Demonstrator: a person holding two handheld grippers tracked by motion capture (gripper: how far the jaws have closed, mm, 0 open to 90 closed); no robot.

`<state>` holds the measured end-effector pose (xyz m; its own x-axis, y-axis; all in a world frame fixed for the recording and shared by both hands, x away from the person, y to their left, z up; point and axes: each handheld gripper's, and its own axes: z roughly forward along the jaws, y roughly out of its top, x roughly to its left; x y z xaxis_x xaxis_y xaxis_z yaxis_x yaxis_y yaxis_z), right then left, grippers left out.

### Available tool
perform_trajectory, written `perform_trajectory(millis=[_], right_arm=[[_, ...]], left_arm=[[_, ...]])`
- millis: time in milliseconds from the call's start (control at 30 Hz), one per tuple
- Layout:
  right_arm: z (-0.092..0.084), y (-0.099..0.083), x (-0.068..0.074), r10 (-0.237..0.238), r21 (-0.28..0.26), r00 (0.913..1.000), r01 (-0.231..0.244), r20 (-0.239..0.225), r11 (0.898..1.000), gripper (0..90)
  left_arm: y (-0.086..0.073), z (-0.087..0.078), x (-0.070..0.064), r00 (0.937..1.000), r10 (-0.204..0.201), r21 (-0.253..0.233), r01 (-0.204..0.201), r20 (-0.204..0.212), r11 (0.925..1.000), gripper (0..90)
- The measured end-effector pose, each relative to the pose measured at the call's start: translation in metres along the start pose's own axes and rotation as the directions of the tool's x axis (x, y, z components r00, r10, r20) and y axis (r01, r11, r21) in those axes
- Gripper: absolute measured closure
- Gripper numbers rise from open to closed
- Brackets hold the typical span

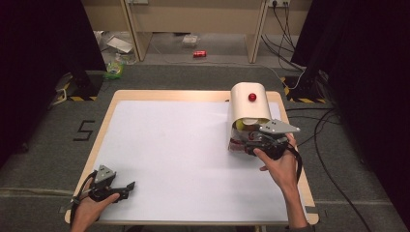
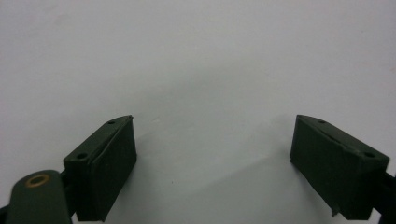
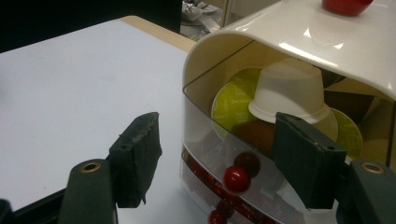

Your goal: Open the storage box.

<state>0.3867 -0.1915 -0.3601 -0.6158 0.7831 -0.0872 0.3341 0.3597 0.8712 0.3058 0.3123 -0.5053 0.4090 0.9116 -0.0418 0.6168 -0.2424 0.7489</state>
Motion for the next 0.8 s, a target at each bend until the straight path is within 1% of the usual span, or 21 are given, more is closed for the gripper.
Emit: perform_trajectory(millis=[167,267,533,567,800], right_arm=[[0.0056,-0.0006,-0.0047,0.008,0.012,1.0,-0.008,-0.004,1.0,33.8],[0.0064,-0.0011,-0.0066,0.01,0.017,0.9999,-0.01,0.001,1.0,34.7],[0.0068,-0.0018,-0.0076,0.005,0.018,1.0,-0.005,-0.002,1.0,36.0],[0.006,-0.002,-0.0085,0.009,0.021,1.0,-0.009,-0.004,1.0,37.8],[0.0043,-0.002,-0.0082,0.012,0.028,0.9999,-0.012,-0.001,1.0,38.7]], left_arm=[[0.0,0.0,0.0,1.0,0.0,0.0,0.0,0.0,1.0,13.5],[0.0,0.0,0.0,1.0,0.001,0.0,-0.001,0.0,1.0,13.5],[0.0,0.0,-0.0001,1.0,0.0,0.0,0.0,-0.001,1.0,13.5],[0.0,0.0,-0.0001,1.0,0.0,0.0,0.0,-0.001,1.0,13.5],[-0.0001,0.0,-0.0002,1.0,0.001,-0.001,-0.001,-0.001,1.0,13.5]])
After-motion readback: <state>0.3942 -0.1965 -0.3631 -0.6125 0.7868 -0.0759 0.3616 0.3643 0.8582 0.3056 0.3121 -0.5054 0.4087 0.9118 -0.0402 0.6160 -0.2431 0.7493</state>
